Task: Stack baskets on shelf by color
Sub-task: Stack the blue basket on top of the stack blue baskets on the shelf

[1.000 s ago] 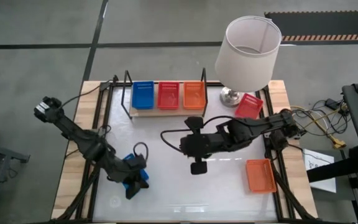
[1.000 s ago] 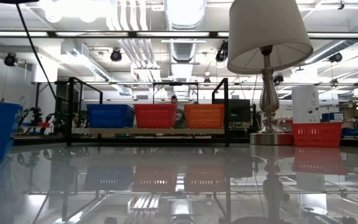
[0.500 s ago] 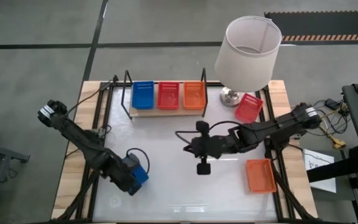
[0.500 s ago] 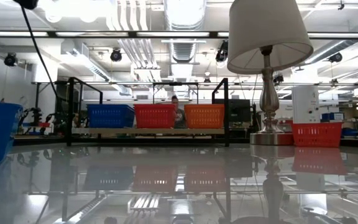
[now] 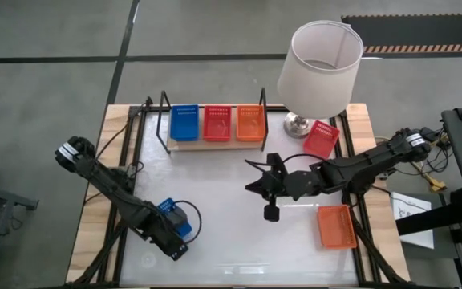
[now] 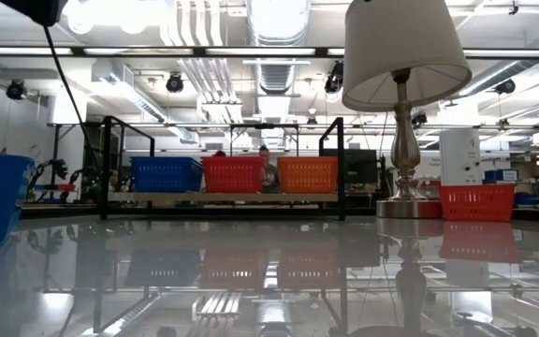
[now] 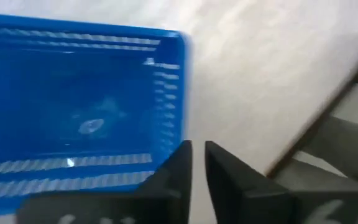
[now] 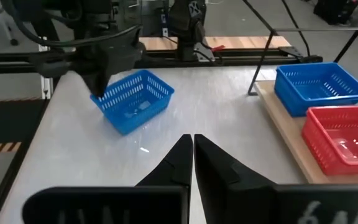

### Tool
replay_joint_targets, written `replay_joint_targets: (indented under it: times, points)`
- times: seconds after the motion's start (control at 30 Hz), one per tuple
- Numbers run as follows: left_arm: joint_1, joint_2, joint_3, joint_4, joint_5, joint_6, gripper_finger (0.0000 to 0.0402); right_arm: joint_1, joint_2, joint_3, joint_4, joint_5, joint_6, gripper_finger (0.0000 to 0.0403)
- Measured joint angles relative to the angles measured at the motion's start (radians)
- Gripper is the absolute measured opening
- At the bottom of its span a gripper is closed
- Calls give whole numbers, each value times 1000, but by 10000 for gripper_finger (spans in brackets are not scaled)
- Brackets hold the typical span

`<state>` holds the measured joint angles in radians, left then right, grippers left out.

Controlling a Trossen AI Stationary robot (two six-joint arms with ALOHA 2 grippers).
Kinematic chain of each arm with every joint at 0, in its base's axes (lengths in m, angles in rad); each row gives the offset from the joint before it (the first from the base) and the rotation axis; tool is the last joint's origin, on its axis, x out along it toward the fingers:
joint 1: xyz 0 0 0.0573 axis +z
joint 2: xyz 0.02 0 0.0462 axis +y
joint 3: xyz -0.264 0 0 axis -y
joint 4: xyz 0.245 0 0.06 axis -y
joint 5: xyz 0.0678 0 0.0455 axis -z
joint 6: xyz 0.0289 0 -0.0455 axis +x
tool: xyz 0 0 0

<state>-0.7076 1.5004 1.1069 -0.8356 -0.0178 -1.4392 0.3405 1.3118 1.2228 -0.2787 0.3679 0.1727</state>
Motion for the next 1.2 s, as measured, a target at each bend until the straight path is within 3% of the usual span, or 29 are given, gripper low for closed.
replay_joint_targets:
  times: [0.13,0.3,0.5,0.67,0.93,1.2]
  points:
    - [1,32,-6,58,57,8,89,0,-1,0,4,0,-14,8]
    - [6,110,-12,56,59,-14,164,0,-1,0,0,0,-16,9]
    - [16,143,-11,65,49,-14,192,0,-1,0,0,0,-18,9]
    - [21,144,-32,68,21,-15,155,0,-1,0,0,0,-35,9]
    - [38,147,-34,67,7,-18,15,0,-1,0,-2,0,-54,9]
    - [46,121,13,1,37,10,2,0,-1,0,-31,0,-69,9]
